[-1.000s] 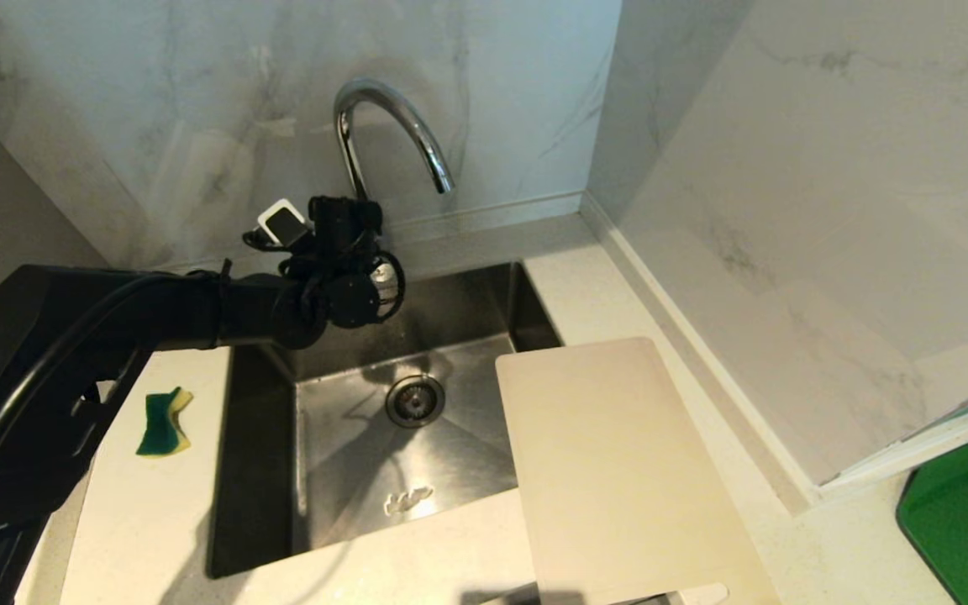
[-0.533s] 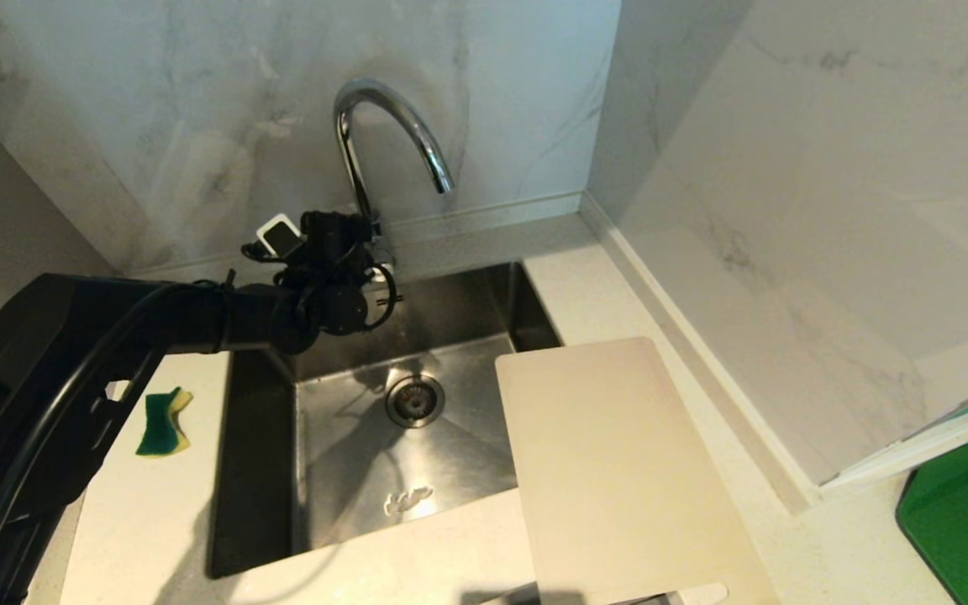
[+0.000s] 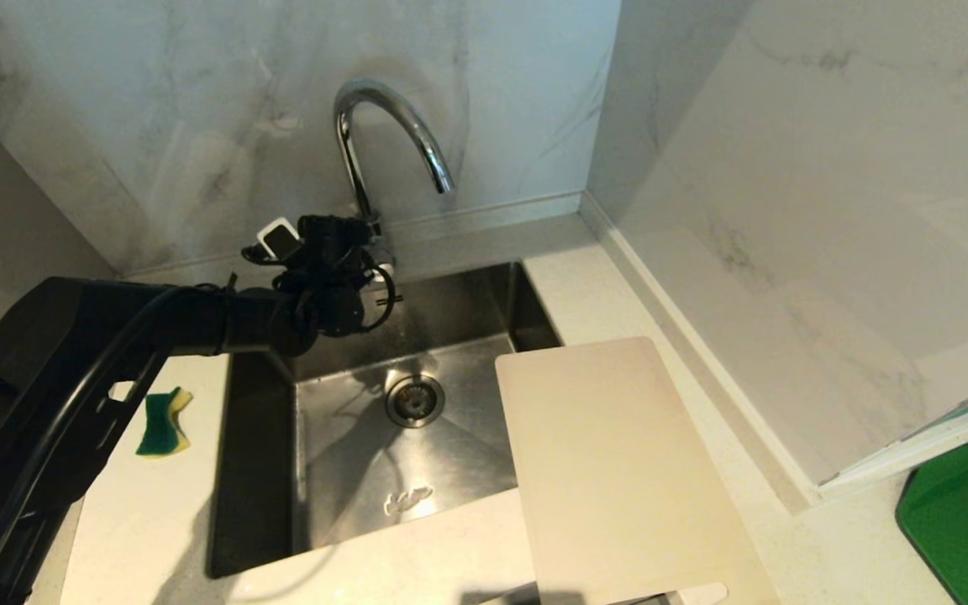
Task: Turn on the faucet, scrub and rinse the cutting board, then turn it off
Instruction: Turn on the tap
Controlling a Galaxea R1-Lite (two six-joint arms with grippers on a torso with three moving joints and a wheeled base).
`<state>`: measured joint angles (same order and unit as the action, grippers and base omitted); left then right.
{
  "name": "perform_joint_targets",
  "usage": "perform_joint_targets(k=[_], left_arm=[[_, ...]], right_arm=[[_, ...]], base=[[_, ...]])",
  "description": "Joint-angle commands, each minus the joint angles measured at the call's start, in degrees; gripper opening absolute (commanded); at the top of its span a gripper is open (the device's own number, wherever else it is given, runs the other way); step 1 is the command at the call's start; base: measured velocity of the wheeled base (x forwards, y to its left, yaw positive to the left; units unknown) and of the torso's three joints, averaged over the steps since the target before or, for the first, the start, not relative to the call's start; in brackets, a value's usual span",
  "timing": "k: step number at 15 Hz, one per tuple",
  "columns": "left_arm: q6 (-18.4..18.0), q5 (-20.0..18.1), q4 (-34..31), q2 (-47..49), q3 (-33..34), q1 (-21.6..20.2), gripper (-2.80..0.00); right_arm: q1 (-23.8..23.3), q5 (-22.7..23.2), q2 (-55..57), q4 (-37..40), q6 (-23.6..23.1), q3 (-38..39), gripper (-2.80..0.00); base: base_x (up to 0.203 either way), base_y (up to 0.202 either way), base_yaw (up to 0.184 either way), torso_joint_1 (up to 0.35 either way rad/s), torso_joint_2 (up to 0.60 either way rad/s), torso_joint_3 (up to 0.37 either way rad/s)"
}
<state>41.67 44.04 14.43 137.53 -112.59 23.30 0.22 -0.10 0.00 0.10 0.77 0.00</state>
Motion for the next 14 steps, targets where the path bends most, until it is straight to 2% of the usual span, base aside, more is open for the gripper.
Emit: perform_joint_targets(k=[1,5,7,9,12,14], left_arm=[[0.3,-0.3,0.0,0.1,0.0,-0.8,0.00],[0.3,-0.4,-0.5,0.2,0.0,-1.4,0.00],[0.5,-0.4,-3.4,0.2,0.1,-1.5,0.00],[3.0,-0.9,-7.3,-0.4,0.1,-1.4,0.00],[7.0,-4.6,-13.2,-2.0,0.2,-1.0,0.00],[7.6,-5.4,-13.7,-2.6,0.2,-0.9,0.00]], right_arm=[[0.0,0.0,0.1,0.0,0.0,0.1,-2.80],[0.0,0.0,0.1,0.0,0.0,0.1,-2.80],[0.0,0.0,0.1,0.0,0.0,0.1,-2.80],[0.0,0.0,0.1,0.0,0.0,0.1,-2.80],[0.0,0.0,0.1,0.0,0.0,0.0,-2.80],[0.0,0.0,0.1,0.0,0.0,0.1,-2.80]], base=[[0.000,0.000,0.000,0.000,0.00,0.000],[0.000,0.000,0.000,0.000,0.00,0.000],[0.000,0.000,0.000,0.000,0.00,0.000],[0.000,0.000,0.000,0.000,0.00,0.000],[0.000,0.000,0.000,0.000,0.00,0.000],[0.000,0.000,0.000,0.000,0.00,0.000]])
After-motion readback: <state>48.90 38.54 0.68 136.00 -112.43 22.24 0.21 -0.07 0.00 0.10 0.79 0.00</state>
